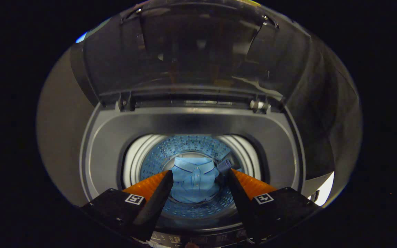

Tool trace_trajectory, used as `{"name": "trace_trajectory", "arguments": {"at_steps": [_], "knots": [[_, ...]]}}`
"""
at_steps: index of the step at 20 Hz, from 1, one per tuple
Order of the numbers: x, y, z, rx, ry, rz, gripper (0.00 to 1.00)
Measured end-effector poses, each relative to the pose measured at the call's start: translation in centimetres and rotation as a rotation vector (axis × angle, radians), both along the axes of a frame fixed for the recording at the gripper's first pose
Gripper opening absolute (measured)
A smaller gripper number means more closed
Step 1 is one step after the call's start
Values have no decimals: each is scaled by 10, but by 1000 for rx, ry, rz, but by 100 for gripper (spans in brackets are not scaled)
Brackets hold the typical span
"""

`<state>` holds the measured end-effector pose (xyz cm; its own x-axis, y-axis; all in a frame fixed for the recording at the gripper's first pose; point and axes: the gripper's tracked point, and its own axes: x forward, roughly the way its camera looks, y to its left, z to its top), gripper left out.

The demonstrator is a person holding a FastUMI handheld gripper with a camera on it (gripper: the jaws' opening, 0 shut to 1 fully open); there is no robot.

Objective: Put the clothes into the washing machine and then close the washing machine lid.

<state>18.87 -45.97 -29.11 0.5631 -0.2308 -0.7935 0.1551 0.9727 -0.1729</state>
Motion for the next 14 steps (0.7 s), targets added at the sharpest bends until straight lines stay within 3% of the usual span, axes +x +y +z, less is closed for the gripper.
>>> {"name": "trace_trajectory", "arguments": {"at_steps": [9, 14], "knots": [[57, 18, 159, -41, -244, 53, 99], [88, 25, 211, -42, -318, 96, 99]]}}
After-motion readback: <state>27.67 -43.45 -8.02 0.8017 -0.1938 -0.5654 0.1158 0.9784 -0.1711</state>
